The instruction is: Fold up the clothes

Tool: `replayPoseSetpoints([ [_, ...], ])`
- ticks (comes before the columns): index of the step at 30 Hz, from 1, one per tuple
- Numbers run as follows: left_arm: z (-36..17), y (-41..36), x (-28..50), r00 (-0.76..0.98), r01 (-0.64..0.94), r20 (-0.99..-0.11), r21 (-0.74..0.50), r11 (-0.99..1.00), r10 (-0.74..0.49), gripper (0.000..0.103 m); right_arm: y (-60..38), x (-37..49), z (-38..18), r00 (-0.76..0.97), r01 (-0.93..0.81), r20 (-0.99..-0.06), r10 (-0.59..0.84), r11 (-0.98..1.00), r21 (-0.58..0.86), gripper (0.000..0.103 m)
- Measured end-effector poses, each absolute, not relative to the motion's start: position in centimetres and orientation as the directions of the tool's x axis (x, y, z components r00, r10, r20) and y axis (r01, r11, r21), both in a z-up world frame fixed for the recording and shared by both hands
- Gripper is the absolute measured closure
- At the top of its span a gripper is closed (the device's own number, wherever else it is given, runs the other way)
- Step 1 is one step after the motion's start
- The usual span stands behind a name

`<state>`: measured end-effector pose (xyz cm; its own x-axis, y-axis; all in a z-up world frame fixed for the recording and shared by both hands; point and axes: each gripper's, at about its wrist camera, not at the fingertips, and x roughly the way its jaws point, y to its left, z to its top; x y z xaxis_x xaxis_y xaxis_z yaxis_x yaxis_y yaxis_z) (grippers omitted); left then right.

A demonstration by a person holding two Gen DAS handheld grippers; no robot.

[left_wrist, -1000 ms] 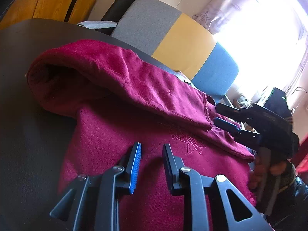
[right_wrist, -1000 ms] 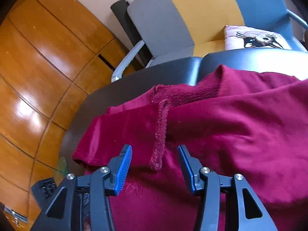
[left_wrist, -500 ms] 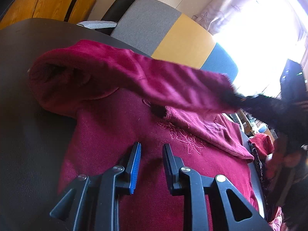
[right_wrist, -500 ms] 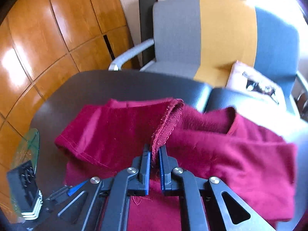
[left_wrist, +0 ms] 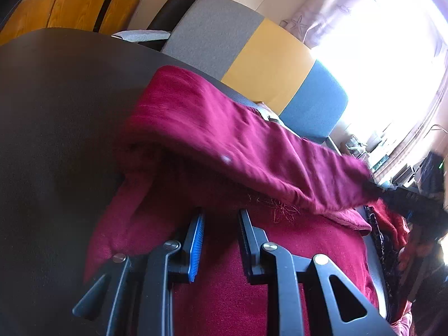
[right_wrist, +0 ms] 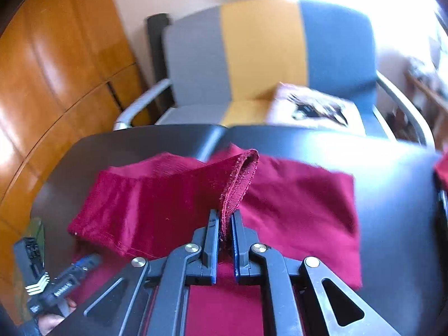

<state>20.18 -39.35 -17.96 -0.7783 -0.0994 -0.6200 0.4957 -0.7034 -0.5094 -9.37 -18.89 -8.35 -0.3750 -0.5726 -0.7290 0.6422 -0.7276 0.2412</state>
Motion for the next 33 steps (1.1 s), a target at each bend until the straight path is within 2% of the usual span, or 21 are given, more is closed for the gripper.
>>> replayPoseSetpoints([
  [8,-16.9,-40.5,21.4,-0.791,0.469,-0.612,-0.591,-0.656,-0.014,0.074,-17.3,-10.0,-12.6,-0.343,0.588,-0.771,-0.536,-0.763,0.269,0.095],
  [12,-16.1,-42.3,22.3,-0.838,0.435,-0.545,-0.701,-0.565,0.031,0.069,-17.0,-10.3,-13.0,-0.337,0.577,-0.757,-0.560,-0.758,0.303,0.095],
  [15,-15.7,-43.8,22.3,-0.877,0.403,-0.480,-0.777,-0.484,0.040,0.059,-16.8,-10.5,-12.5,-0.334,0.580,-0.742,-0.581,-0.747,0.324,0.095],
  [16,-15.8,-44.3,22.1,-0.875,0.414,-0.483,-0.783,-0.464,0.034,0.058,-16.6,-10.4,-12.2,-0.334,0.582,-0.735,-0.590,-0.743,0.331,0.095],
  [17,-16.0,-44.7,21.8,-0.864,0.439,-0.504,-0.776,-0.452,0.026,0.058,-16.4,-10.2,-11.9,-0.338,0.584,-0.728,-0.596,-0.740,0.335,0.095],
  [19,-16.5,-45.3,21.1,-0.832,0.494,-0.555,-0.749,-0.441,0.010,0.071,-15.8,-10.0,-11.6,-0.348,0.585,-0.723,-0.596,-0.741,0.330,0.095],
  [21,-17.0,-44.9,20.4,-0.782,0.548,-0.624,-0.688,-0.476,0.001,0.079,-15.4,-9.9,-12.0,-0.353,0.577,-0.737,-0.577,-0.754,0.314,0.095],
  [24,-16.8,-43.7,20.3,-0.762,0.549,-0.647,-0.640,-0.538,-0.008,0.080,-14.7,-10.1,-13.4,-0.348,0.553,-0.768,-0.538,-0.779,0.295,0.095],
  [26,-16.4,-43.6,20.5,-0.764,0.544,-0.645,-0.635,-0.549,-0.011,0.080,-14.0,-10.2,-13.4,-0.338,0.526,-0.748,-0.572,-0.773,0.354,0.095],
  [29,-16.2,-44.4,21.1,-0.775,0.537,-0.631,-0.660,-0.526,0.001,0.074,-12.9,-10.8,-13.0,-0.322,0.470,-0.694,-0.644,-0.745,0.474,0.080],
  [30,-16.3,-44.7,21.1,-0.777,0.540,-0.629,-0.670,-0.509,0.003,0.073,-12.7,-11.1,-12.8,-0.322,0.450,-0.671,-0.668,-0.732,0.512,0.059],
  [31,-16.1,-45.1,21.0,-0.778,0.544,-0.629,-0.672,-0.502,-0.001,0.073,-12.8,-11.4,-12.6,-0.324,0.444,-0.660,-0.677,-0.725,0.526,0.045],
  [33,-15.6,-45.3,21.3,-0.776,0.548,-0.631,-0.662,-0.512,-0.014,0.073,-13.5,-11.9,-12.5,-0.316,0.447,-0.657,-0.684,-0.719,0.533,0.046],
])
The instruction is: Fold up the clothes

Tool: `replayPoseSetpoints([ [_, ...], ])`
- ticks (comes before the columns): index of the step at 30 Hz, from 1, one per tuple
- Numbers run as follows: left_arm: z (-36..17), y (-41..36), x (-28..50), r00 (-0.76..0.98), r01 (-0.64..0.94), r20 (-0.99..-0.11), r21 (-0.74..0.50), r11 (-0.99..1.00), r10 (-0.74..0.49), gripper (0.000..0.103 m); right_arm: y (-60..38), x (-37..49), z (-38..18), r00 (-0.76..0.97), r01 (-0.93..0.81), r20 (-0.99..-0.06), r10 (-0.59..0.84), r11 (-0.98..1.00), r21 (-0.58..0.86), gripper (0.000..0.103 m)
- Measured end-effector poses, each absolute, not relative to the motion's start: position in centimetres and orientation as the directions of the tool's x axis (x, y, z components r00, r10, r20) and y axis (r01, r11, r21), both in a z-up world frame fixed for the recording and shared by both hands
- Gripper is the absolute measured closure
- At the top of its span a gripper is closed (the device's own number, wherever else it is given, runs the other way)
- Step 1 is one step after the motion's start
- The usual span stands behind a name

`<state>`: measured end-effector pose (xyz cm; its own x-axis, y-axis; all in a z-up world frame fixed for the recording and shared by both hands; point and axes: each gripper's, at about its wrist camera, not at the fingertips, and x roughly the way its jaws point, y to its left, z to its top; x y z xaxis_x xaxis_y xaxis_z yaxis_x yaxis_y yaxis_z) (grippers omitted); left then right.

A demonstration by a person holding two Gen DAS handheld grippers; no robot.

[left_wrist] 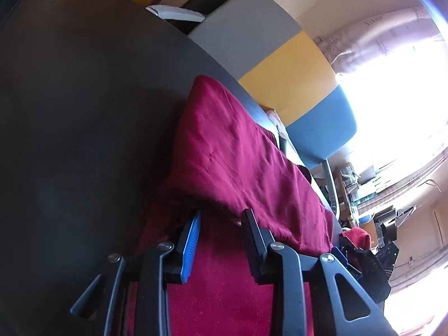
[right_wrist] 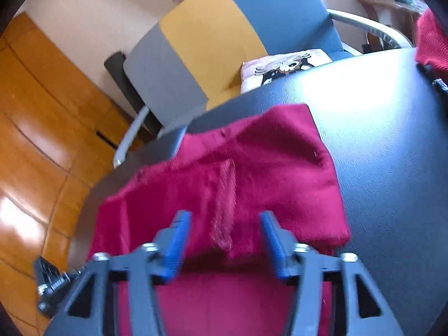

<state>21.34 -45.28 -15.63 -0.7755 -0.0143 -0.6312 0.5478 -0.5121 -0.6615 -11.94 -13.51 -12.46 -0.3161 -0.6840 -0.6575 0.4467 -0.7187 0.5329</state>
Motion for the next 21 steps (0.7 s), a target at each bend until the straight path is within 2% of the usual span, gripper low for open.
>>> replayPoseSetpoints([
  [2,-15.1,-44.8,21.8,-0.771,0.548,-0.636,-0.643,-0.535,-0.025,0.073,-14.9,-12.2,-12.8,-0.295,0.466,-0.689,-0.662,-0.729,0.501,0.047],
  [3,-14.8,-44.4,21.9,-0.769,0.547,-0.639,-0.634,-0.547,-0.029,0.073,-16.0,-12.3,-13.2,-0.270,0.490,-0.715,-0.645,-0.731,0.474,0.053],
  [5,-14.2,-44.3,22.5,-0.766,0.546,-0.641,-0.615,-0.568,-0.041,0.073,-17.3,-11.6,-13.6,-0.255,0.541,-0.750,-0.610,-0.733,0.413,0.074],
  [6,-13.8,-44.2,22.7,-0.763,0.548,-0.644,-0.602,-0.580,-0.053,0.073,-17.6,-11.1,-13.4,-0.259,0.567,-0.756,-0.600,-0.729,0.384,0.091],
  [7,-13.3,-44.1,22.9,-0.764,0.546,-0.642,-0.592,-0.592,-0.063,0.073,-17.8,-10.7,-13.3,-0.264,0.593,-0.762,-0.591,-0.723,0.355,0.093],
  [11,-11.2,-43.8,23.5,-0.784,0.521,-0.614,-0.564,-0.640,-0.097,0.073,-16.6,-9.2,-11.8,-0.319,0.625,-0.738,-0.594,-0.717,0.308,0.095],
  [14,-10.0,-43.4,22.5,-0.788,0.501,-0.607,-0.536,-0.679,-0.102,0.073,-15.8,-9.1,-12.0,-0.356,0.609,-0.757,-0.548,-0.751,0.256,0.095],
  [15,-9.8,-43.3,22.0,-0.789,0.496,-0.606,-0.532,-0.686,-0.100,0.073,-15.7,-9.3,-12.3,-0.361,0.594,-0.772,-0.522,-0.767,0.241,0.093],
  [16,-9.6,-43.3,21.9,-0.788,0.494,-0.607,-0.526,-0.692,-0.101,0.073,-15.3,-9.5,-12.1,-0.373,0.582,-0.767,-0.522,-0.776,0.245,0.086],
  [17,-9.5,-43.4,21.8,-0.787,0.492,-0.608,-0.518,-0.700,-0.103,0.073,-15.0,-9.7,-11.9,-0.385,0.570,-0.759,-0.525,-0.782,0.251,0.085],
  [19,-9.0,-43.3,20.8,-0.787,0.484,-0.608,-0.500,-0.718,-0.107,0.073,-14.4,-9.6,-11.1,-0.430,0.554,-0.738,-0.520,-0.798,0.239,0.076],
  [21,-8.5,-43.3,19.8,-0.793,0.471,-0.601,-0.495,-0.731,-0.104,0.073,-14.7,-8.9,-9.6,-0.461,0.579,-0.700,-0.546,-0.783,0.229,0.075],
])
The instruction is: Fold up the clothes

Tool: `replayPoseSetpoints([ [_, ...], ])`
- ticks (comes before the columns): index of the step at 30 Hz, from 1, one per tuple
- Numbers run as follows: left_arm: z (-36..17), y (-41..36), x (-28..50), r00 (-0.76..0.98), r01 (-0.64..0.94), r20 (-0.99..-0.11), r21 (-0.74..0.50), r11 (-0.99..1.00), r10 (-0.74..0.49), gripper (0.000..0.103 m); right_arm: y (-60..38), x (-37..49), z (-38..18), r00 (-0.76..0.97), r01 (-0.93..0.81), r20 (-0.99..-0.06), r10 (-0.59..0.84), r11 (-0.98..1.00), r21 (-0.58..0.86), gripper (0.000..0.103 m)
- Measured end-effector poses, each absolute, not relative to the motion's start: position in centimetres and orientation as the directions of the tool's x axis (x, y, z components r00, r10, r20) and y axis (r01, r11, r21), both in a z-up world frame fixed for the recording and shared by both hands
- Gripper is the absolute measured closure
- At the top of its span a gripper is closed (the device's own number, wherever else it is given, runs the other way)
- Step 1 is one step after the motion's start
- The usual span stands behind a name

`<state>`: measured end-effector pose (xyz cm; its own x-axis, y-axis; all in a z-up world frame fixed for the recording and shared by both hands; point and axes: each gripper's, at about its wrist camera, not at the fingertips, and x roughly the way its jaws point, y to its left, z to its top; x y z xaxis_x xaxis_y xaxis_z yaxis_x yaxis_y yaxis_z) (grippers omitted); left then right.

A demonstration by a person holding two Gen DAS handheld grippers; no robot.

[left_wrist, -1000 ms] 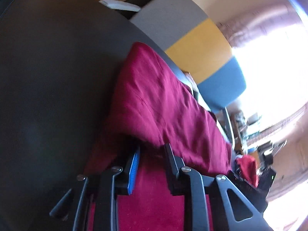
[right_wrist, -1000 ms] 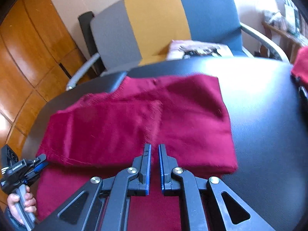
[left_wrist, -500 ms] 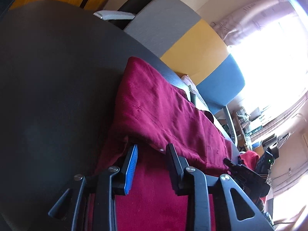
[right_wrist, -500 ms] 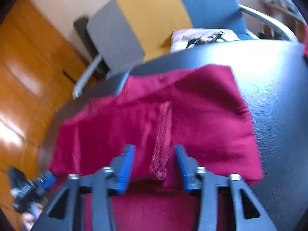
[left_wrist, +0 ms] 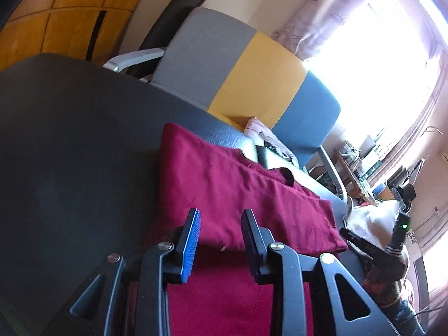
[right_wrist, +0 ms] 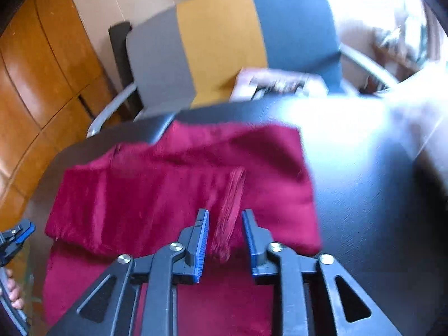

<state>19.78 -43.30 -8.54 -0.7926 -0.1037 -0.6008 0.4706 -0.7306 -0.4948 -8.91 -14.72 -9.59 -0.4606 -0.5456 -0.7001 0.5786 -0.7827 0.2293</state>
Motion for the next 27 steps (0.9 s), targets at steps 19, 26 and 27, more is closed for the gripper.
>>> replayPoseSetpoints([
  [19,-15.4,-42.8,15.7,-0.713,0.506,-0.690,-0.384,-0.772,-0.125,0.074,-20.3,-6.6,-14.6,-0.453,0.697,-0.720,-0.526,-0.713,0.083,0.052],
  [26,-14.3,-44.8,14.2,-0.744,0.480,-0.664,-0.454,-0.751,-0.074,0.075,-21.2,-8.7,-14.9,-0.461,0.677,-0.710,-0.532,-0.728,0.106,0.051],
  [27,-13.6,-45.7,15.4,-0.785,0.447,-0.618,-0.523,-0.726,-0.038,0.075,-21.1,-8.8,-14.8,-0.454,0.678,-0.706,-0.544,-0.725,0.123,0.051],
])
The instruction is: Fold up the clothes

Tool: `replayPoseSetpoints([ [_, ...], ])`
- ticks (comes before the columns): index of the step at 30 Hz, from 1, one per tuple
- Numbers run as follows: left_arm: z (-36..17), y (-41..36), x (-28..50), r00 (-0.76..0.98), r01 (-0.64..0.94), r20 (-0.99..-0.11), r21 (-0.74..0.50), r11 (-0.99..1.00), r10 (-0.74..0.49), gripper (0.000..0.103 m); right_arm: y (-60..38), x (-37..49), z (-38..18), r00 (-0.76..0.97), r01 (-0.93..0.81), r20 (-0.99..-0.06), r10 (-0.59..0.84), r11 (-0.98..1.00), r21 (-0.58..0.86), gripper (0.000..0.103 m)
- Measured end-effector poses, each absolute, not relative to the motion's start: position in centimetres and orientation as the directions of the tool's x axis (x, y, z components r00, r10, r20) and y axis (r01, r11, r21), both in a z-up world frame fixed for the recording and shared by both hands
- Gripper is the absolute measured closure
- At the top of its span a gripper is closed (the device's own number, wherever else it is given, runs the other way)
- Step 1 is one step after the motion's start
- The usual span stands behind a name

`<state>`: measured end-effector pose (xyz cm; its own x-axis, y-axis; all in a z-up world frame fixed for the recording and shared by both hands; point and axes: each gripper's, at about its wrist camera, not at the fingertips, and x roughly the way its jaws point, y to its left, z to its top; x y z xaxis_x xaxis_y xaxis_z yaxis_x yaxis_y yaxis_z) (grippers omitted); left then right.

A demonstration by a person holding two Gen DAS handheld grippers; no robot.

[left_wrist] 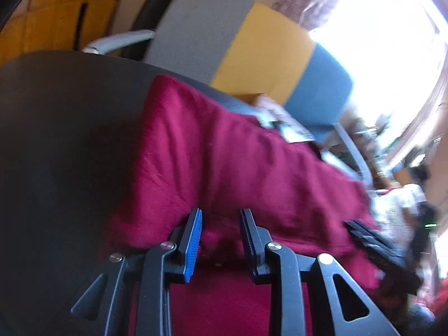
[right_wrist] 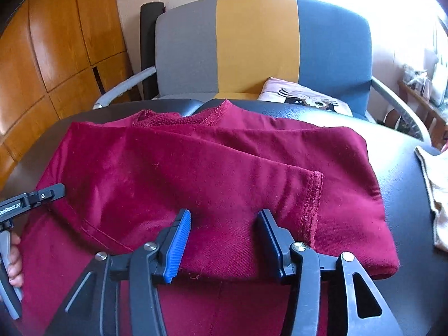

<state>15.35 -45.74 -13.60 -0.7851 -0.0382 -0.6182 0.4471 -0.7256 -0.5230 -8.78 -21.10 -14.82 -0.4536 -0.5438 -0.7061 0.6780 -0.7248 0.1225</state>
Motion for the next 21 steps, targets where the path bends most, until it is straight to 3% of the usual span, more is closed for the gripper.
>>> replayPoseSetpoints([
  [3,-11.8,-50.0,18.0,-0.864,0.399,-0.504,-0.661,-0.636,-0.018,0.074,-21.0,-9.1,-14.9,-0.440,0.681,-0.702,-0.560,-0.717,0.145,0.049],
  [5,-11.4,-53.7,18.7,-0.879,0.397,-0.475,-0.707,-0.585,-0.022,0.073,-21.1,-9.0,-14.9,-0.439,0.684,-0.700,-0.563,-0.715,0.145,0.047],
  [11,-14.4,-60.1,15.1,-0.813,0.439,-0.571,-0.729,-0.524,0.114,0.073,-21.1,-9.1,-14.9,-0.430,0.687,-0.697,-0.574,-0.709,0.160,0.045],
  [18,-17.1,-61.4,11.3,-0.815,0.346,-0.506,-0.815,-0.464,0.281,0.073,-21.2,-9.4,-14.9,-0.420,0.694,-0.695,-0.584,-0.700,0.168,0.042],
  [20,-17.3,-61.0,10.6,-0.800,0.351,-0.522,-0.807,-0.475,0.297,0.078,-21.3,-9.5,-14.9,-0.418,0.697,-0.695,-0.585,-0.697,0.168,0.040],
  [21,-17.1,-60.8,10.6,-0.795,0.356,-0.532,-0.798,-0.487,0.290,0.086,-21.3,-9.5,-14.9,-0.417,0.698,-0.696,-0.585,-0.696,0.167,0.040],
])
